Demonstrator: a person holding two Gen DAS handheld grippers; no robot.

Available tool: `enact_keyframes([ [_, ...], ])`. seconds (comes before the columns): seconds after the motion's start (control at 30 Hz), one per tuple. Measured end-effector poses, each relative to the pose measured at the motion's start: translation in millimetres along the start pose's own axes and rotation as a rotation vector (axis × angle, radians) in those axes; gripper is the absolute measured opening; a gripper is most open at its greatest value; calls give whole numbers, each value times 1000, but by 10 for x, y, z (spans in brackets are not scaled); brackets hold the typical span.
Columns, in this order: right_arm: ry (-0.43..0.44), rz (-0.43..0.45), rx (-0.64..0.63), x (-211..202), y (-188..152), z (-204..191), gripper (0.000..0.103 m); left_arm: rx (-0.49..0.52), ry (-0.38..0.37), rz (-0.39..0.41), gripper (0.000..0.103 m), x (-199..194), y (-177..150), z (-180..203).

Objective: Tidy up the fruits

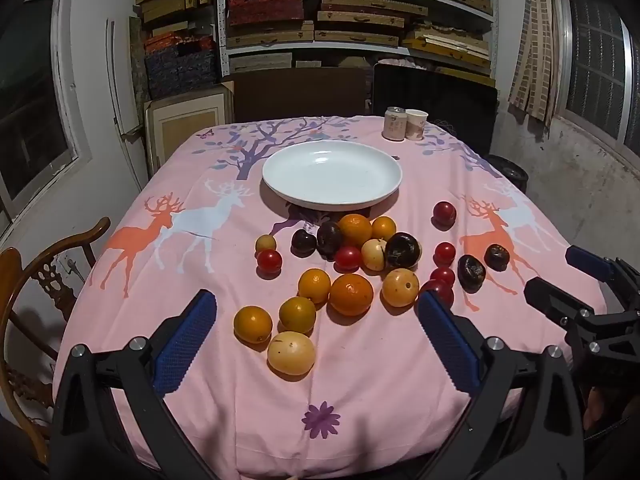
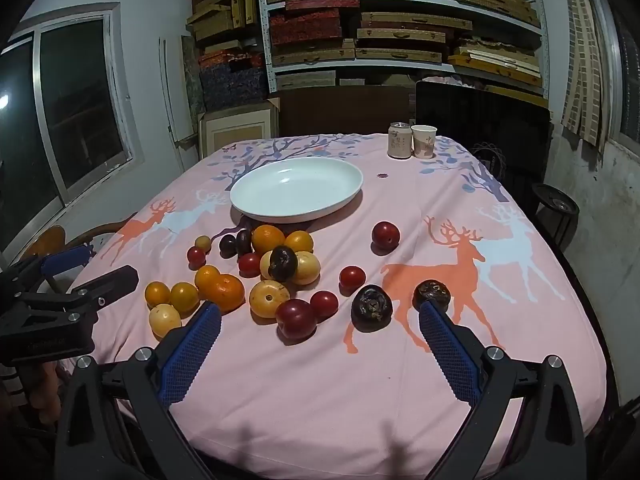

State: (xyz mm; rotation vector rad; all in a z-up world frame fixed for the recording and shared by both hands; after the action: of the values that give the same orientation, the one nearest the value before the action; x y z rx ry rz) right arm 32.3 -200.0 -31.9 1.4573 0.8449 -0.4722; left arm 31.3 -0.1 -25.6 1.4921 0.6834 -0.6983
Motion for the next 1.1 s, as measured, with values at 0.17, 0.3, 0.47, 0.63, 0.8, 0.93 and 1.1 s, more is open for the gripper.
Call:
enact_keyframes([
  [0.17, 5, 1, 3, 4, 4, 1, 99, -1, 1, 4, 99, -2, 0, -1],
  [0.3, 1, -3, 1, 11, 11, -3, 99, -3, 0, 3, 99, -4, -1, -1],
  [0.47, 3, 2, -2, -9, 6, -12, 99, -3, -2, 2, 99, -5, -2, 0],
  [0.63, 0, -3, 0, 8, 6, -10, 99, -5, -2, 1, 99, -4, -2, -2],
  [0.8, 0, -3, -2, -1, 8, -18, 99, -5, -3, 1, 99, -3, -2, -4],
  [0.93, -8, -4, -3, -5, 12, -18, 99, -6, -2, -1, 99, 19, -4, -7],
  [1.1, -6, -4, -4, 23, 2, -19, 99, -6, -3, -1, 99, 20, -5, -7],
])
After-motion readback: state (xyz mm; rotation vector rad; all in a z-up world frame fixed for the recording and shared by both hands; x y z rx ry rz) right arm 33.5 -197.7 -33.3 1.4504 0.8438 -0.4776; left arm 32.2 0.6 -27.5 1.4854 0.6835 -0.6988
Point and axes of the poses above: each gripper's, at about its wrist camera, not at the fingertips, and x roughly the way its jaws point, z to its right, y to its top, the point moved 4 cm from there along x, roughly the way its jaws point, and after that the axes turned 11 degrees about -z, right-handed, at the moved point
